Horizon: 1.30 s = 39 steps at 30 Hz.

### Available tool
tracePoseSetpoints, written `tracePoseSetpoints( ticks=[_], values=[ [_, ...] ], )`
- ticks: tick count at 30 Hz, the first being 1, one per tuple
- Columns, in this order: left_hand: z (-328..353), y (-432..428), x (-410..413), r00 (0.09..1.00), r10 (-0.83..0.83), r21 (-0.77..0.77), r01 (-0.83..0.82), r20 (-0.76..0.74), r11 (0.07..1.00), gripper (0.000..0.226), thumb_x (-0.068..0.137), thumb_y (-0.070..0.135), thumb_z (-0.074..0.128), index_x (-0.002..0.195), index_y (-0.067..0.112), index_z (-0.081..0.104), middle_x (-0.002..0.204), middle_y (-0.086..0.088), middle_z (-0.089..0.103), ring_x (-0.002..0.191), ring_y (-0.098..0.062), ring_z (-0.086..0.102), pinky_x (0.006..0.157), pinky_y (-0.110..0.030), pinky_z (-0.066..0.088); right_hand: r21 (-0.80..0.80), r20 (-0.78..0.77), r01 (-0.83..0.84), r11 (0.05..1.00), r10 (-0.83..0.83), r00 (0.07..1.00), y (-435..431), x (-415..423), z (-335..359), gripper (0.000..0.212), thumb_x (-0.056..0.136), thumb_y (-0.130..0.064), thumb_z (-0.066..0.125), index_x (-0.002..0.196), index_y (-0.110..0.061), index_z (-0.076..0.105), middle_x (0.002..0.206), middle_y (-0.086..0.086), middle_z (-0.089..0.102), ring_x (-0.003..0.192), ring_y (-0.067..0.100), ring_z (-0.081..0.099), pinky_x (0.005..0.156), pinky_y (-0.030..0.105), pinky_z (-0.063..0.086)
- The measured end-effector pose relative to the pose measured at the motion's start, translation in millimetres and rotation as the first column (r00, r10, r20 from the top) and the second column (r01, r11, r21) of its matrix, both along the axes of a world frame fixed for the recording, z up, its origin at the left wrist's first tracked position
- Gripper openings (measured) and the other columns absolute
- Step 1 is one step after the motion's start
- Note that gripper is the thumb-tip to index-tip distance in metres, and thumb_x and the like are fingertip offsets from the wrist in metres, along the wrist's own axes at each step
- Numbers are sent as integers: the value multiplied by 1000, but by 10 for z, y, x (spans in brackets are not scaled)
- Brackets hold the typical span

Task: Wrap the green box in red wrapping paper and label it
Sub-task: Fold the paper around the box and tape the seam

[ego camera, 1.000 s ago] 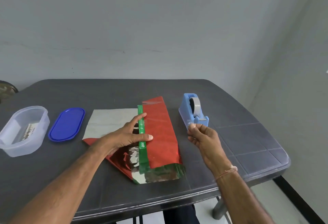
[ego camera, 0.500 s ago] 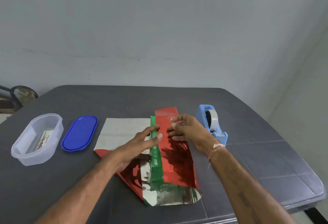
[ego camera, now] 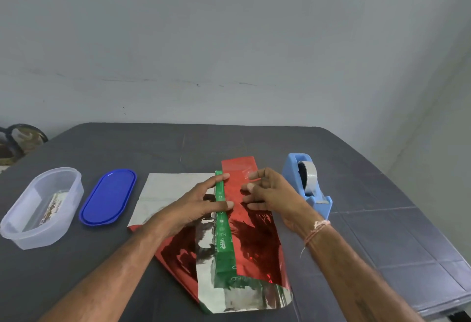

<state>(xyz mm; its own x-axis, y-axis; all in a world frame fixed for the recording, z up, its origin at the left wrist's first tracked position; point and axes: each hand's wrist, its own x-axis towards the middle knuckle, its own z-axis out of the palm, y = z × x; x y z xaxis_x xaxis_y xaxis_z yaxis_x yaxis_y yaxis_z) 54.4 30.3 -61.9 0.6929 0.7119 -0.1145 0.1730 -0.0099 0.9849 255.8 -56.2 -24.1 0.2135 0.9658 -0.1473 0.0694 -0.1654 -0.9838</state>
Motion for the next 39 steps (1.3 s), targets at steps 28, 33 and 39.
tracePoseSetpoints(
  ticks=[28, 33, 39],
  values=[
    [-28, 386, 71, 994, -13, 22, 16, -108, 1000, 82, 68, 41, 94, 129, 61, 44, 133, -2, 52, 103, -14, 72, 87, -34, 61, -145, 614, -318, 937, 337, 714, 871, 130, 222, 5, 101, -18, 63, 105, -15, 63, 92, -1, 58, 75, 12, 61, 57, 26, 59],
    [-23, 444, 83, 990, -35, 2, 35, -139, 999, 83, 64, 42, 95, 126, 61, 44, 133, -3, 49, 109, -19, 69, 88, -39, 62, -132, 673, -316, 940, 318, 667, 883, 111, 192, 3, 100, -17, 64, 103, -16, 64, 89, -1, 59, 69, 6, 59, 54, 24, 57],
    [-46, 453, 78, 986, -37, 6, 39, -160, 999, 97, 62, 45, 95, 140, 50, 37, 135, 0, 47, 112, -16, 67, 92, -41, 61, -45, 747, -287, 957, 223, 627, 896, 81, 89, 4, 94, -19, 69, 97, -21, 69, 80, -7, 62, 71, 9, 61, 56, 28, 57]
  ],
)
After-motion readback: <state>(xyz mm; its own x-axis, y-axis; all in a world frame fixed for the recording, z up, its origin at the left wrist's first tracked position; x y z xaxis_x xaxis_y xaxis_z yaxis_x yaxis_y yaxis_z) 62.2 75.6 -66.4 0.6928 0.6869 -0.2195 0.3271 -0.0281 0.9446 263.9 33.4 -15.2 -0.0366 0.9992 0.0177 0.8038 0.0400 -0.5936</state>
